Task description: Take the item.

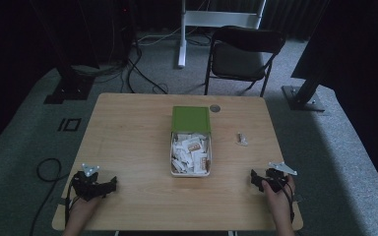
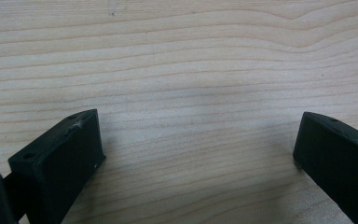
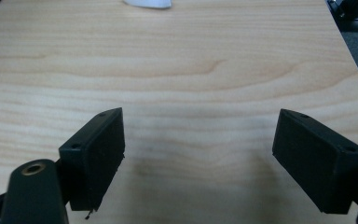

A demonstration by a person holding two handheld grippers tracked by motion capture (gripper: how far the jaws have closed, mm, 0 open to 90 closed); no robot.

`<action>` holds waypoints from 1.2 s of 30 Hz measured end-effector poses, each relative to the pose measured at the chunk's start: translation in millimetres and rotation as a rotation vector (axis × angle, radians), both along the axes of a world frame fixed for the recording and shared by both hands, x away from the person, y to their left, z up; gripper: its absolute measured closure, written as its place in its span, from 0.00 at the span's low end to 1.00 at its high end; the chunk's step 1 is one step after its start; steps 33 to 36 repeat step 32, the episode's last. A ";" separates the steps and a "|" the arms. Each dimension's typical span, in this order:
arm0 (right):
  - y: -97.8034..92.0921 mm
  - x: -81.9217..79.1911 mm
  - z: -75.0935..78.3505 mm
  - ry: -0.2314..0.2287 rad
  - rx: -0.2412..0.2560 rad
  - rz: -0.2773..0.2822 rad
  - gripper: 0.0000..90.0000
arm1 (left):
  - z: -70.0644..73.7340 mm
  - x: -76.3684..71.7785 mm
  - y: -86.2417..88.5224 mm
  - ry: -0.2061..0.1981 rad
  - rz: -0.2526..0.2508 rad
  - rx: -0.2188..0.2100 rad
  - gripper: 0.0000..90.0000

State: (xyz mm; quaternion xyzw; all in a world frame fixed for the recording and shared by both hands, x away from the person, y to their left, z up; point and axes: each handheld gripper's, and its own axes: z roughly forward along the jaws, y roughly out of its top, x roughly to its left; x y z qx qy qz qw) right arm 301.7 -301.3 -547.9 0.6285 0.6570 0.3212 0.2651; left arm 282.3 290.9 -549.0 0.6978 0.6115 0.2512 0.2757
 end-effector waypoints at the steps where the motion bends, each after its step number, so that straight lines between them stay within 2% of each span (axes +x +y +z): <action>1: 0.1 -1.6 -1.0 0.001 0.001 0.001 0.18 | 0.0 0.0 0.0 0.000 0.000 0.000 0.02; 7: 2.1 -10.9 -5.6 0.020 0.007 0.018 0.18 | 0.0 0.0 0.0 0.000 0.000 0.000 0.02; 12: 3.8 -17.9 -6.4 0.037 -0.043 0.045 0.15 | 0.0 0.0 0.0 0.000 0.000 0.000 0.02; 19: 2.4 -29.0 -6.7 0.034 -0.040 0.072 0.15 | -0.1 0.0 0.0 0.000 0.000 0.000 0.02; 22: 1.1 -29.6 -6.7 0.033 -0.025 0.072 0.14 | 0.0 0.0 0.0 0.000 0.000 0.000 0.02; 25: 2.7 -29.1 -7.0 0.038 -0.043 0.080 0.13 | -0.1 0.0 0.0 0.000 0.000 0.000 0.02; 36: 2.6 -28.8 -7.0 0.038 -0.044 0.083 0.12 | 0.0 0.0 0.0 0.000 0.000 0.000 0.02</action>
